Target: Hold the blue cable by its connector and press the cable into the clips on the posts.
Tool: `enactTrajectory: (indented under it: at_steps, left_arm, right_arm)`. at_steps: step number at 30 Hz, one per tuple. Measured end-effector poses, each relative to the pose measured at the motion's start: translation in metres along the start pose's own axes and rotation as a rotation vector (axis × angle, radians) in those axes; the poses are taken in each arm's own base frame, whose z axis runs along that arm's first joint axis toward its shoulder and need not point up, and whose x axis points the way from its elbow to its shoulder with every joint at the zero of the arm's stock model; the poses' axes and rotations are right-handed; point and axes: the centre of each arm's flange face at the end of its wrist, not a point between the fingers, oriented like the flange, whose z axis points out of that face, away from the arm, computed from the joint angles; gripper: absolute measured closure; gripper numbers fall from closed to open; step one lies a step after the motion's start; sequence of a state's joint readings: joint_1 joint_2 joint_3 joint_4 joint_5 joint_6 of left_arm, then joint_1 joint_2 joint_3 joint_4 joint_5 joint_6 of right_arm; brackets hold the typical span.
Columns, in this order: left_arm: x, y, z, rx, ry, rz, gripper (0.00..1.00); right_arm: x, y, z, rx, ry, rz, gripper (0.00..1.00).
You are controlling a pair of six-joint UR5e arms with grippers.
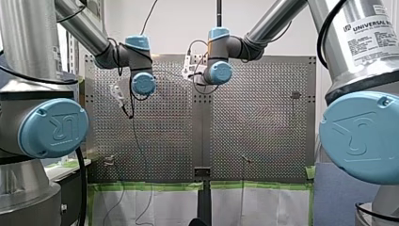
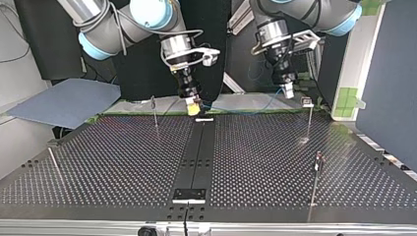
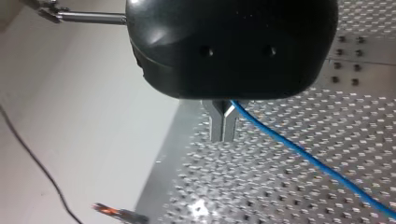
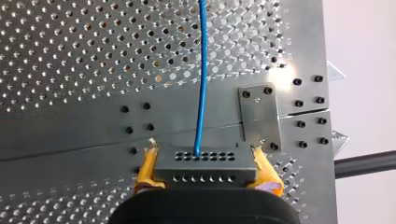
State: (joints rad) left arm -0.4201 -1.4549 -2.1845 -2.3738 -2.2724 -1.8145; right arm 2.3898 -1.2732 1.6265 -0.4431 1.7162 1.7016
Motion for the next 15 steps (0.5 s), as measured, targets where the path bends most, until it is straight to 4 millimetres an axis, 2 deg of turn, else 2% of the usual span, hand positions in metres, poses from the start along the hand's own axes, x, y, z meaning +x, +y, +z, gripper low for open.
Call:
enactTrajectory:
  at_steps: [8, 15]
  left_arm:
    - [-0.025, -0.011, 0.015, -0.008, -0.025, -0.018, 0.95]
    - [-0.044, -0.018, 0.032, -0.02, -0.055, -0.046, 0.95]
  right_arm:
    - [0.003, 0.006, 0.006, 0.016, 0.003, 0.001, 1.0]
    - [-0.004, 0.01, 0.015, 0.03, -0.003, -0.002, 1.0]
